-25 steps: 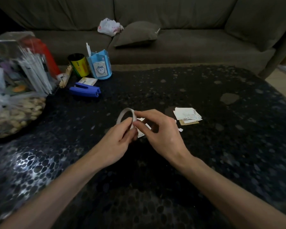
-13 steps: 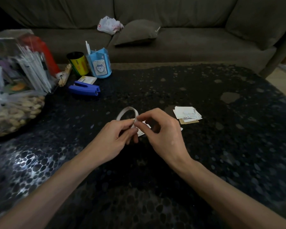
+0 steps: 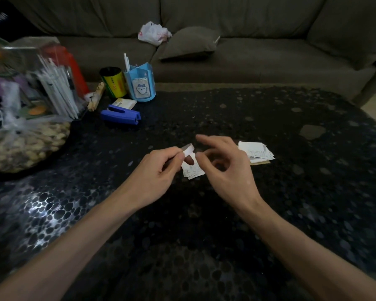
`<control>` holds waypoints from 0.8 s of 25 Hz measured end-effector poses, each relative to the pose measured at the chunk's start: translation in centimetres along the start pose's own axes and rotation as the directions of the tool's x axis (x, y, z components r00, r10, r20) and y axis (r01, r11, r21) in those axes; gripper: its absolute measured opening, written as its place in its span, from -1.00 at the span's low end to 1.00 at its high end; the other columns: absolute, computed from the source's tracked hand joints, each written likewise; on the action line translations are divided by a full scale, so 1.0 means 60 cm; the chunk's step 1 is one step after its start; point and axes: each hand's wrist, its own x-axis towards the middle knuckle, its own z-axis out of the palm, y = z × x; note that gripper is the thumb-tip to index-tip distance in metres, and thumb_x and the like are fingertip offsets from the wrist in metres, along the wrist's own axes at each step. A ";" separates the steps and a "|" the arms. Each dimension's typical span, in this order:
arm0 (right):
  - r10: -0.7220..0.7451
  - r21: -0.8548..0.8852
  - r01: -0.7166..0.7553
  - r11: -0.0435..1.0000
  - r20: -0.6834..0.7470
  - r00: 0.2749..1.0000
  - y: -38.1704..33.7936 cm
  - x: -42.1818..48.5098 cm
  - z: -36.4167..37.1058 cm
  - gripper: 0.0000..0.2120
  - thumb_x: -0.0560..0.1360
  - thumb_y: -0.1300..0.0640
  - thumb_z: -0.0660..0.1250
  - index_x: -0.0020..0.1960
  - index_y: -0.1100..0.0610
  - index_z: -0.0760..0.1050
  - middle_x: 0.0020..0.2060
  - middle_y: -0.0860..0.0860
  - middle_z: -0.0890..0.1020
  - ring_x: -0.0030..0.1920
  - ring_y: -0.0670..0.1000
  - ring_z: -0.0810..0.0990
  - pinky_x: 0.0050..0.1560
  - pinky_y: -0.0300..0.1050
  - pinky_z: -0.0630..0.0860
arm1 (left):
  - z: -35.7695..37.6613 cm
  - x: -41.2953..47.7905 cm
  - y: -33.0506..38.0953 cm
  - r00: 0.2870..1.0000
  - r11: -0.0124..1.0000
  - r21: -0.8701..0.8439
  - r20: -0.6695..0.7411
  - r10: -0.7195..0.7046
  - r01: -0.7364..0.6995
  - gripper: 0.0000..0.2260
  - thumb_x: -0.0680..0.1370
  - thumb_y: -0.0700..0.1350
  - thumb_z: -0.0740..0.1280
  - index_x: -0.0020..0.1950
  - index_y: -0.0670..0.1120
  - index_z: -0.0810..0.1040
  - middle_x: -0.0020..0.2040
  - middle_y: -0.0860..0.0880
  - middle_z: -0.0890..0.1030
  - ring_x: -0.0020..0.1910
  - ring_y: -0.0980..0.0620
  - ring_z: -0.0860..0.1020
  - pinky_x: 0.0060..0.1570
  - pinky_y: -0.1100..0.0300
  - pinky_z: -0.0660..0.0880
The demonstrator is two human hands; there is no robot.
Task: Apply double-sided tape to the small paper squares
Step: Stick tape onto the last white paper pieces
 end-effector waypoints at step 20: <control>0.167 0.474 -0.176 0.863 0.062 0.984 -0.031 0.022 -0.005 -0.92 0.58 0.10 0.47 0.05 0.07 0.69 -0.05 -0.07 0.70 -0.03 -0.15 0.63 0.06 -0.20 0.53 | 0.005 -0.001 0.003 0.980 0.828 -0.528 0.047 -0.194 0.189 -0.62 0.75 -0.05 0.13 -0.13 0.02 0.65 -0.36 0.08 0.28 -0.36 0.14 0.27 -0.24 0.19 0.28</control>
